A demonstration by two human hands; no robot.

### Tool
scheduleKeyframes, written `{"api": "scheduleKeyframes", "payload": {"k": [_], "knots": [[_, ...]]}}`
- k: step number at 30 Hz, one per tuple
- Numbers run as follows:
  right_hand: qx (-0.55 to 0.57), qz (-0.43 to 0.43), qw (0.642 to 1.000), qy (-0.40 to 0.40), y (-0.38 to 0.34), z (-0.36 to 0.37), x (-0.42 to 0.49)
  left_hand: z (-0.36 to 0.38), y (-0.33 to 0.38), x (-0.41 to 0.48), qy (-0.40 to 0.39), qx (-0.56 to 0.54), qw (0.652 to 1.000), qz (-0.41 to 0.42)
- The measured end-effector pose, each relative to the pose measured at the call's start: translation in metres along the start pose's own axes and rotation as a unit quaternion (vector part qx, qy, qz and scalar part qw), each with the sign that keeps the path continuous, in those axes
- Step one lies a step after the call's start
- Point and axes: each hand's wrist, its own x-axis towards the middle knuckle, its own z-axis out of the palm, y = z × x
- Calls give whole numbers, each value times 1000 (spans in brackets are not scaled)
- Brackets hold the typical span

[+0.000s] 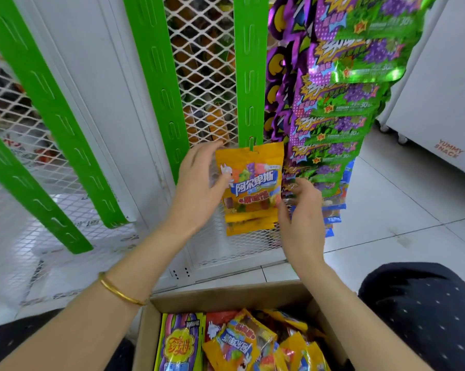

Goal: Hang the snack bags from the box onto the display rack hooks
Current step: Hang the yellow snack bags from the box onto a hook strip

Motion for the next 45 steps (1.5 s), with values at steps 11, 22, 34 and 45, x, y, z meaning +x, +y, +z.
{"api": "scheduleKeyframes", "payload": {"k": [11,22,34,45], "knots": [[-124,41,865,-485,49,59,-81,0,-73,-93,-121,-30,980,-157],[-359,146,740,-550,96,85,-162,4,-88,-104,-211,4,961,-178],[-16,440,808,-392,88,64,-120,14,-87,-117,-403,112,882,-219],[370,492,774,-149,32,-3,-102,27,-51,-129,-460,-134,768,-426]]}}
